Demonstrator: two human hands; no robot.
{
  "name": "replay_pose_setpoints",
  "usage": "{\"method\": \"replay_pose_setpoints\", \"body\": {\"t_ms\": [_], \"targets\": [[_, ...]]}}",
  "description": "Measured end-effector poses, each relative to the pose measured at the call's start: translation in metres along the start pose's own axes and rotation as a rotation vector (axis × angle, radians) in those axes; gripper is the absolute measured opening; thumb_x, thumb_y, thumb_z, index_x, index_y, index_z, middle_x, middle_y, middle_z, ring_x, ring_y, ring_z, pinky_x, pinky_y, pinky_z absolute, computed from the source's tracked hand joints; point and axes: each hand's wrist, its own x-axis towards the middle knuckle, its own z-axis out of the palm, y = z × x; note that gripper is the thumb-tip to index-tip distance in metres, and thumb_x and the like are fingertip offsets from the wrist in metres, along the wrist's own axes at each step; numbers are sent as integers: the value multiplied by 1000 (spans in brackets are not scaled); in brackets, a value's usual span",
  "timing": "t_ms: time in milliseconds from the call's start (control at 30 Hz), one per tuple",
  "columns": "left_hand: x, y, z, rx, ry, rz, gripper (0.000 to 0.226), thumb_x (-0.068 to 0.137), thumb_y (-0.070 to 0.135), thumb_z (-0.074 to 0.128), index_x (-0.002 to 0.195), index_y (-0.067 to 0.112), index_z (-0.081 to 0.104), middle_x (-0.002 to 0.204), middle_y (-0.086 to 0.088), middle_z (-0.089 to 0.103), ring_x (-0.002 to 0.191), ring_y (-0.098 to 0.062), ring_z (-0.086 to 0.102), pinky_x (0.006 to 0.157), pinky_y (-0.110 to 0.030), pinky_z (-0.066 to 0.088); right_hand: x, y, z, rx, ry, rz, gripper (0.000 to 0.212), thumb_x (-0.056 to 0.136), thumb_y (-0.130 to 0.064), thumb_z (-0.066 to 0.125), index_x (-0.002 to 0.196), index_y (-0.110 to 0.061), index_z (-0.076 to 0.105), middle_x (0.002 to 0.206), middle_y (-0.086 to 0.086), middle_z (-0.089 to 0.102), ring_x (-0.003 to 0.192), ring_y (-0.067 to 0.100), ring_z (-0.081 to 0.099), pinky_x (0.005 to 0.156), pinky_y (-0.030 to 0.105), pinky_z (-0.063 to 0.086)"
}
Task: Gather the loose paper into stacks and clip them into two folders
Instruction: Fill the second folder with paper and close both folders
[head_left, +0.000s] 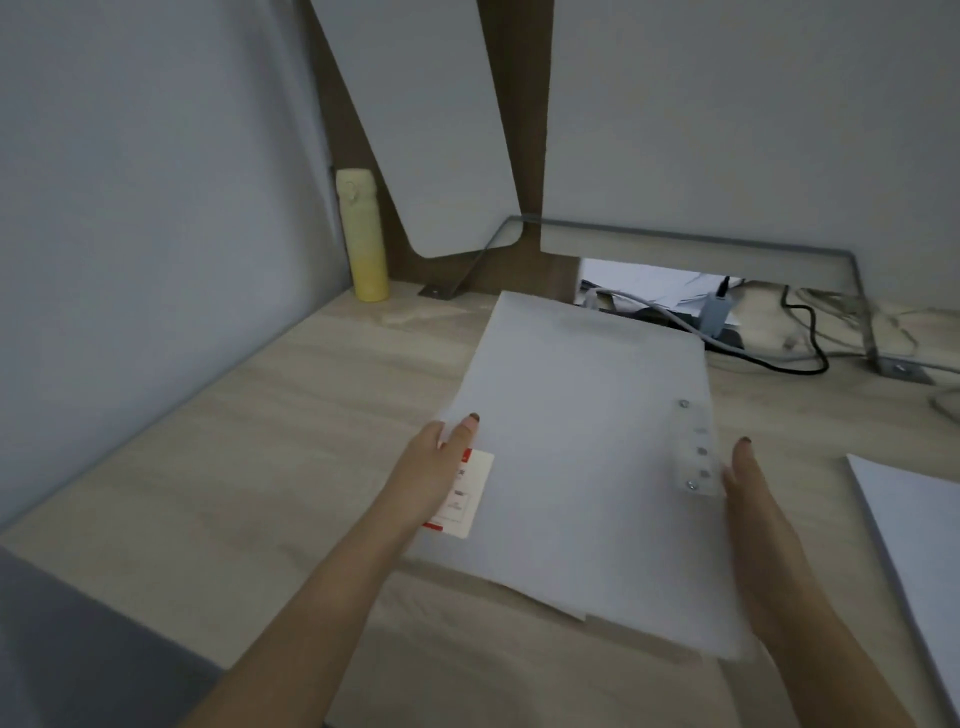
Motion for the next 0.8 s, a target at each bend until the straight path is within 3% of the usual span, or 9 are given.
{"method": "replay_pose_setpoints", "body": {"t_ms": [33, 100, 200, 267, 333, 400, 500, 667, 800], "targets": [[-1, 4, 9, 29, -19, -12, 33, 95, 46, 38, 90, 16, 53, 81, -6, 57, 82, -26, 59, 78, -31, 44, -5, 0, -8, -34, 12, -25, 36, 93, -43, 42, 99, -16, 67, 78, 0, 76, 75, 22, 67, 67, 34, 50], [0, 8, 26, 74, -82, -8, 42, 96, 47, 36, 103, 10, 55, 98, -16, 62, 95, -30, 62, 81, -33, 44, -8, -4, -29, -88, 44, -93, 27, 92, -27, 49, 112, -14, 64, 97, 9, 74, 83, 27, 68, 74, 37, 53], [1, 11, 47, 100, -204, 79, 41, 97, 43, 34, 91, 10, 58, 85, -5, 62, 75, -16, 59, 68, -28, 40, -16, -19, -70, -81, 102, -92, 28, 90, -23, 52, 114, -14, 63, 109, 17, 68, 96, 35, 64, 80, 39, 51], [3, 5, 58, 178, -214, 170, 35, 98, 37, 35, 111, 18, 60, 112, 4, 63, 102, -11, 57, 85, -24, 38, -21, -28, -94, -128, 121, -70, 28, 90, -22, 51, 114, -12, 62, 108, 20, 67, 93, 37, 63, 75, 38, 50], [4, 1, 74, 270, -251, 258, 38, 98, 36, 37, 132, 24, 49, 141, 9, 46, 131, -8, 39, 105, -22, 27, -28, -30, -121, -146, 155, -59, 29, 90, -22, 50, 114, -8, 61, 109, 25, 65, 87, 38, 62, 77, 40, 49], [2, -3, 90, 434, -299, 340, 47, 97, 41, 37, 142, 28, 35, 154, 10, 27, 144, -8, 17, 116, -28, 10, -34, -28, -141, -148, 206, -28, 29, 89, -23, 51, 112, -9, 62, 101, 23, 69, 78, 38, 67, 81, 43, 49], [-2, -10, 107, 680, -334, 412, 59, 94, 54, 31, 147, 33, 17, 159, 9, 4, 146, -9, -6, 119, -39, -9, -37, -22, -160, -176, 272, 1, 25, 89, -23, 52, 107, -11, 64, 78, 15, 74, 63, 34, 70, 83, 44, 50], [0, -24, 117, 835, -305, 438, 69, 87, 68, 13, 147, 37, -2, 158, 9, -13, 143, -7, -20, 117, -41, -14, -32, -18, -156, -260, 240, 2, 24, 92, -20, 49, 108, -7, 62, 98, 24, 67, 82, 37, 64, 77, 41, 51], [6, -36, 103, 823, -244, 445, 100, 56, 83, -22, 145, 41, -8, 157, 12, -14, 133, 2, -25, 114, -36, -17, -18, -18, -141, -317, 205, -15, 24, 92, -21, 50, 108, -7, 62, 95, 20, 68, 82, 36, 65, 71, 38, 52]]}}
